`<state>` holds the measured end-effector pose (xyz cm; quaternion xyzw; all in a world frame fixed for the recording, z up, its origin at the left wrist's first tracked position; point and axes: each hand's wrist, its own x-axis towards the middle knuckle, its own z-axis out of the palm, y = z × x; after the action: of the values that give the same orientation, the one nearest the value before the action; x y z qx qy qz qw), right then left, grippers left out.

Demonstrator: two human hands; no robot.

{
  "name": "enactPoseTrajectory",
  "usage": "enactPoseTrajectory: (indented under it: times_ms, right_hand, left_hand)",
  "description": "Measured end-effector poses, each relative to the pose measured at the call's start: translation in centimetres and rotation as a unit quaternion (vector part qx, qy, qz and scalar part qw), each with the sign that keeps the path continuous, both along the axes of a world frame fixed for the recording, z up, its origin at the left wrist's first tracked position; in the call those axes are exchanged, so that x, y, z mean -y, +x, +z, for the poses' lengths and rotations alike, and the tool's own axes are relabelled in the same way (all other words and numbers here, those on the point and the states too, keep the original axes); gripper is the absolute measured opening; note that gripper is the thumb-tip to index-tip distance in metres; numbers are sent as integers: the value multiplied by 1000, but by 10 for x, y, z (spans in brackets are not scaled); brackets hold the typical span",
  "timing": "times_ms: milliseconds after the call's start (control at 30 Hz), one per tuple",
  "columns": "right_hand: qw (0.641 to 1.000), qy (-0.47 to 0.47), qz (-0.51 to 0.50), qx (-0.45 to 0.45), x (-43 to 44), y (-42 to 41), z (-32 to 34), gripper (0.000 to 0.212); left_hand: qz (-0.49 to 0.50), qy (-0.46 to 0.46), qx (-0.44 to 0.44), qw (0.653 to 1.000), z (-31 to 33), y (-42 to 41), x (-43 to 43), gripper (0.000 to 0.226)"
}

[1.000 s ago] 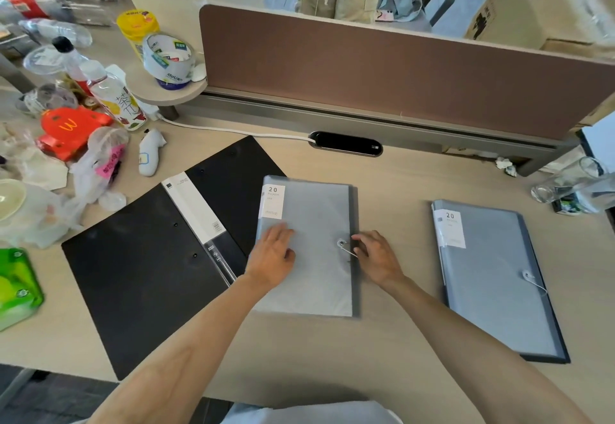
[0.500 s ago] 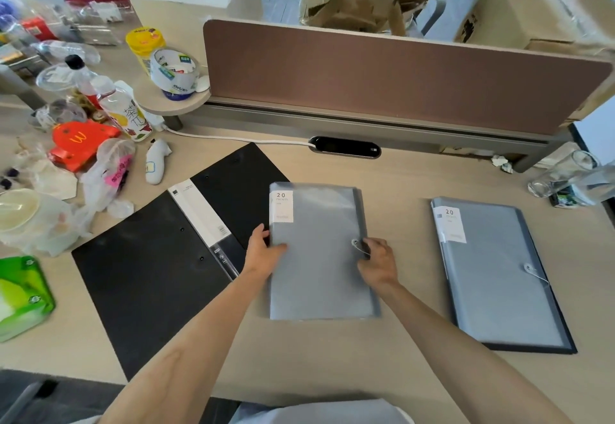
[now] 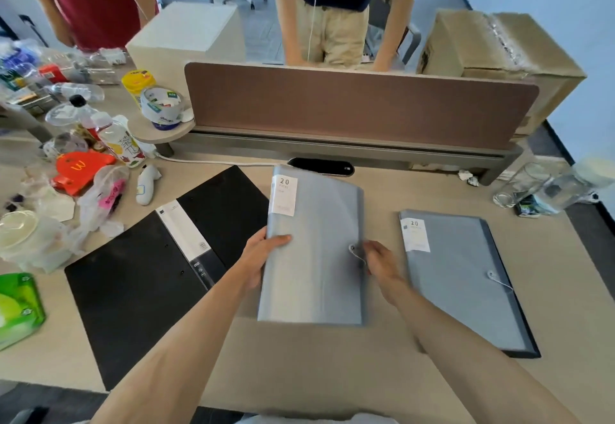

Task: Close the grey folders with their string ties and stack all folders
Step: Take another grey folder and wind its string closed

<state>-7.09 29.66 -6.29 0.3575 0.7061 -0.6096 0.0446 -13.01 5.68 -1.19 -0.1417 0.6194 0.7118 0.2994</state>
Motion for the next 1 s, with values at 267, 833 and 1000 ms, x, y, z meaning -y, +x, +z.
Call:
enactPoseTrajectory:
  times_ms: [267,833,1000]
  right_hand:
    - [996,58,-38,-54,-97,24,43,24]
    - [992,114,-38,26,-273,119,-6,23]
    - [990,124,13,59,-289,114,-22,19]
  left_hand:
    - [-24,11,-26,999,25,20,-97,39]
    - [-216,-321,-96,917,-48,87,-289,53]
    - [-221,-365,-101,899,-49,87,-304,50]
